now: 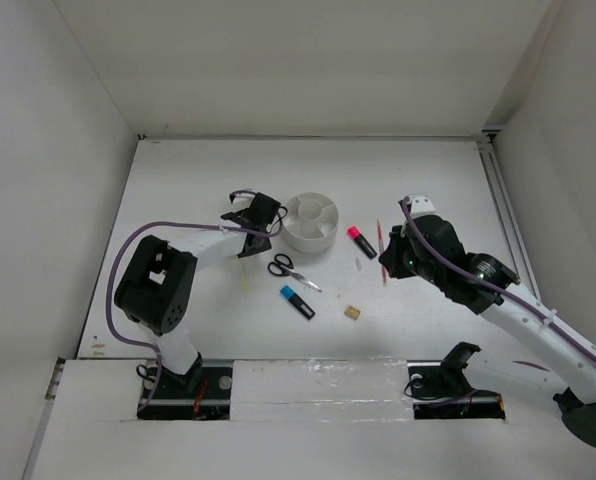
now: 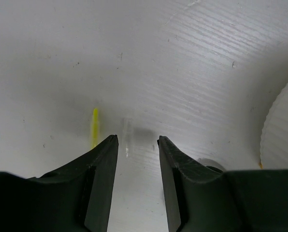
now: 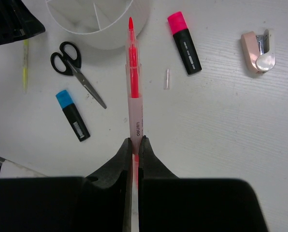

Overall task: Sort the stationery into containers
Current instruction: Close the pen cap on the pen.

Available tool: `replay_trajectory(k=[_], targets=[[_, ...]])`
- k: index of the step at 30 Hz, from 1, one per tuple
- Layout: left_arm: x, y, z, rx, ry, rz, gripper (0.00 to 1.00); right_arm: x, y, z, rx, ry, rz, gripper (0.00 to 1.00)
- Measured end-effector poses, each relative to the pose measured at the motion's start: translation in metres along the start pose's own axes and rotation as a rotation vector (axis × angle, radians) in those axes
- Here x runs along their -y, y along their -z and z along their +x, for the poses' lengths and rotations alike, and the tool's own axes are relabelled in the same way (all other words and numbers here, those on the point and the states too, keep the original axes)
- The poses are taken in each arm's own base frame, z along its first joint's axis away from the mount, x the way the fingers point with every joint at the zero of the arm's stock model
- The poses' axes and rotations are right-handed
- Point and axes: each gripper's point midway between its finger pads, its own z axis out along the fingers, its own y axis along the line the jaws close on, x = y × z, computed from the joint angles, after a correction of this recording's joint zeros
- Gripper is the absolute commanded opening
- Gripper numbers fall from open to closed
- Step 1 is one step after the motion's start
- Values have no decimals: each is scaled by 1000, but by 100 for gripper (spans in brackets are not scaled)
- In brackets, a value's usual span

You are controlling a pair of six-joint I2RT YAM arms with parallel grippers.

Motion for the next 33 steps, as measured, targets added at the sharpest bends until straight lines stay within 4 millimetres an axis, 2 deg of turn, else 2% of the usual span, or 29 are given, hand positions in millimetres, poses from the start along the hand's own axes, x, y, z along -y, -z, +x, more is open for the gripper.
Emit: replay_trajectory(k=[10, 15, 24, 25, 29, 33], targets=[[-6, -9, 11, -19, -8, -19, 36, 0, -1, 1, -6, 1, 1, 0], [-7, -10, 10, -17, 1, -17, 33, -1, -4, 3, -17, 6, 4, 0], [-4, -13, 6, -8, 20, -5, 14, -1, -5, 5, -25, 10, 4, 0], [-4, -13, 6, -8, 20, -4, 10, -1, -6, 6, -26, 11, 5, 0], [-2, -14, 5, -2, 24, 0, 1, -1, -6, 6, -27, 11, 6, 0], [-2, -15, 4, 0, 25, -1, 0, -1, -6, 6, -28, 11, 6, 0]])
